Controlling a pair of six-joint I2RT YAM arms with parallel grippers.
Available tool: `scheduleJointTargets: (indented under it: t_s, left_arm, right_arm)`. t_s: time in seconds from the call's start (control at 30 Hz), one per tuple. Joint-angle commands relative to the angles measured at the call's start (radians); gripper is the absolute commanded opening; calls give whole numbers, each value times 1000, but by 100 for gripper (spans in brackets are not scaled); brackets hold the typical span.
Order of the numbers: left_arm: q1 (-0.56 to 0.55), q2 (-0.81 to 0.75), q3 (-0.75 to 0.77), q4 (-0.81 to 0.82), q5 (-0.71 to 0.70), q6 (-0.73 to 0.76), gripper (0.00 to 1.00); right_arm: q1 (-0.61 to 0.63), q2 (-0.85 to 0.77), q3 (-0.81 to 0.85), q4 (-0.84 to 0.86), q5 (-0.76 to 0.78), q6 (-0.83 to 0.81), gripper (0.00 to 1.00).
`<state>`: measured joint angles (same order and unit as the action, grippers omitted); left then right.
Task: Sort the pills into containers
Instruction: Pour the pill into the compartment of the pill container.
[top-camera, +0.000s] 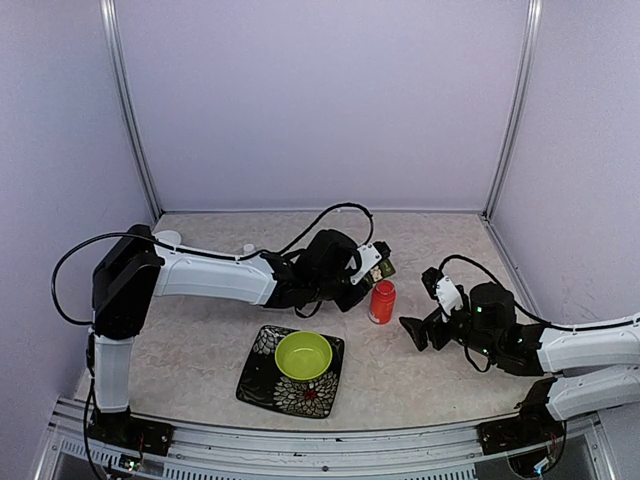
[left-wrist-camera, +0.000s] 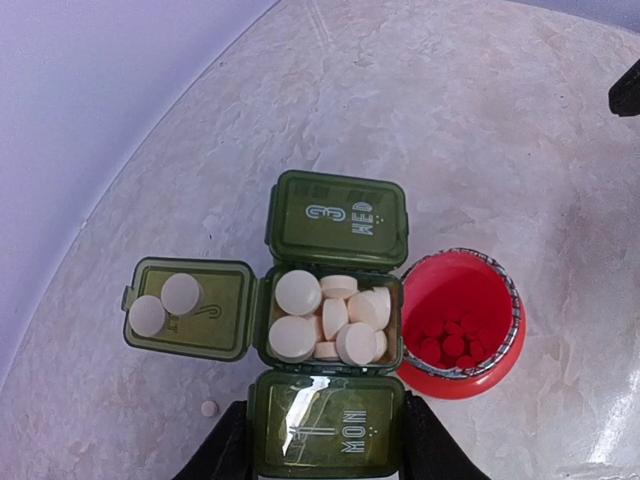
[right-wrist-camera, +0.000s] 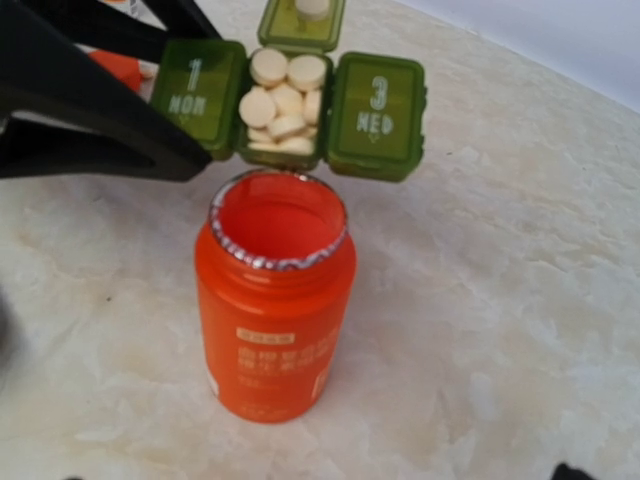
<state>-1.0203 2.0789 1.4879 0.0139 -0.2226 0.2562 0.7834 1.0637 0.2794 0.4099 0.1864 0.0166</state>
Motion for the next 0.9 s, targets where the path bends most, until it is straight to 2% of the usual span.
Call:
scheduleJointTargets:
  t_s: [0.0,0.87]
  left_arm:
    - [-16,-36,-12,50,-33,28,34]
    - [-67,-68,-41,119,-116,99,34]
  right_arm:
    - [-4,8,23,8,-5,3,100]
    - [-4,9,24,2,-7,3,100]
